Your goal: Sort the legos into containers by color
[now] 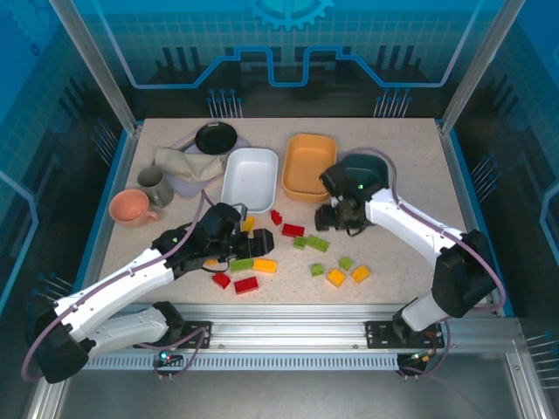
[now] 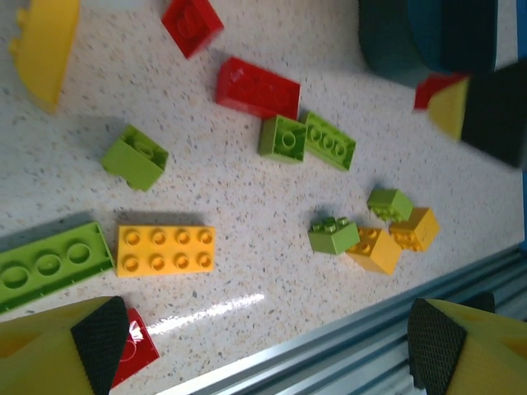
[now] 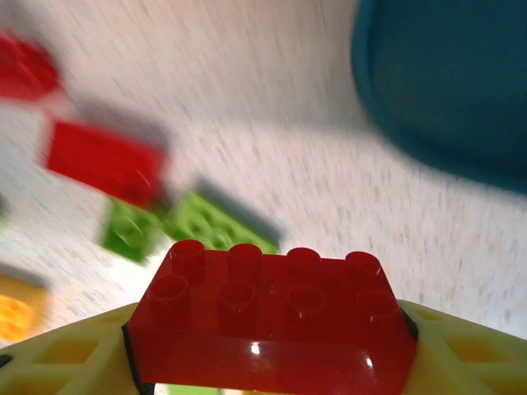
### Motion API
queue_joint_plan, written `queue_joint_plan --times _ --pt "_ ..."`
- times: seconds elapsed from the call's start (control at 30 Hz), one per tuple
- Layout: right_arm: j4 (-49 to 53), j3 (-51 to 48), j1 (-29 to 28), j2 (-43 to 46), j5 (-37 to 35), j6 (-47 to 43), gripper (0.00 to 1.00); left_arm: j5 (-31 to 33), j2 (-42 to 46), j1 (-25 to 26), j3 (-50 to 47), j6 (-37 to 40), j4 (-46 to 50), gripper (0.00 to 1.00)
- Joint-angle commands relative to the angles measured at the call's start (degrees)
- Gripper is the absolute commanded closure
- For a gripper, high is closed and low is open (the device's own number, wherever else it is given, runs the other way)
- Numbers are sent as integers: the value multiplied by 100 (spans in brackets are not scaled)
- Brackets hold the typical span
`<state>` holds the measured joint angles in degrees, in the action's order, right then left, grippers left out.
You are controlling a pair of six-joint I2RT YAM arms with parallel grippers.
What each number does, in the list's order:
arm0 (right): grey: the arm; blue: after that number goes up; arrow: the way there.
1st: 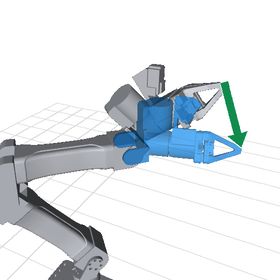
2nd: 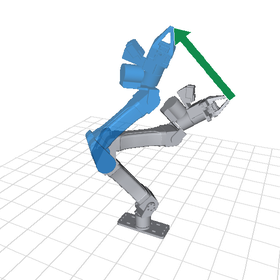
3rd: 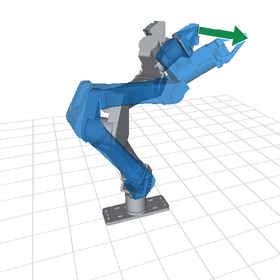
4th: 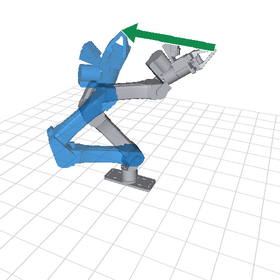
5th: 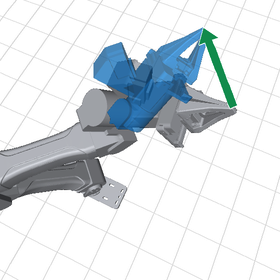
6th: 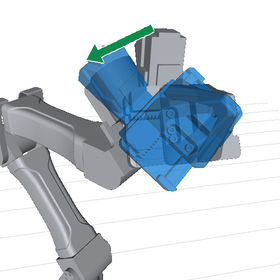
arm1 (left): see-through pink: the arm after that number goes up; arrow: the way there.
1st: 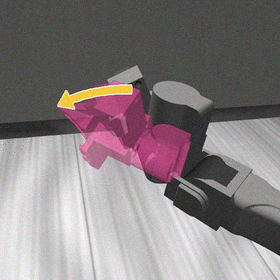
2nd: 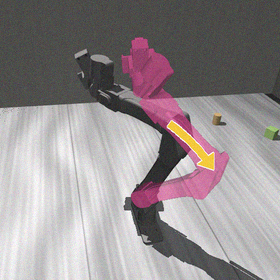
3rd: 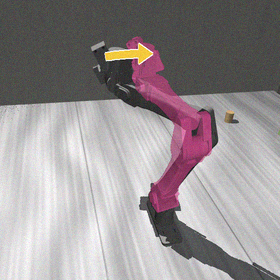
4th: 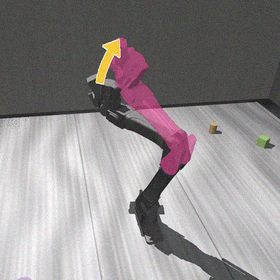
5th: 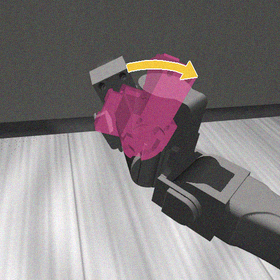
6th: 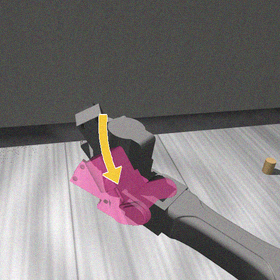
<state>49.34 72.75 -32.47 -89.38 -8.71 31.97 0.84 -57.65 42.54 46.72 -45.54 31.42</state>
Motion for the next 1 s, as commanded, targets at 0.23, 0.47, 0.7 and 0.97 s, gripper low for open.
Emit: queue_joint_plan --times 0.23,0.47,0.7,0.97 --pt "476 3623 514 -3276 10 -237 46 525 302 26 120 -400 363 8" --pt "1367 5548 657 -4702 238 -481 22 541 626 27 43 -449 542 8" --pt "805 4179 496 -2910 -422 -505 16 -13 472 26 -4 -145 284 7" --pt "386 -1245 483 1193 -665 1852 29 -920 -547 209 414 687 -150 7"
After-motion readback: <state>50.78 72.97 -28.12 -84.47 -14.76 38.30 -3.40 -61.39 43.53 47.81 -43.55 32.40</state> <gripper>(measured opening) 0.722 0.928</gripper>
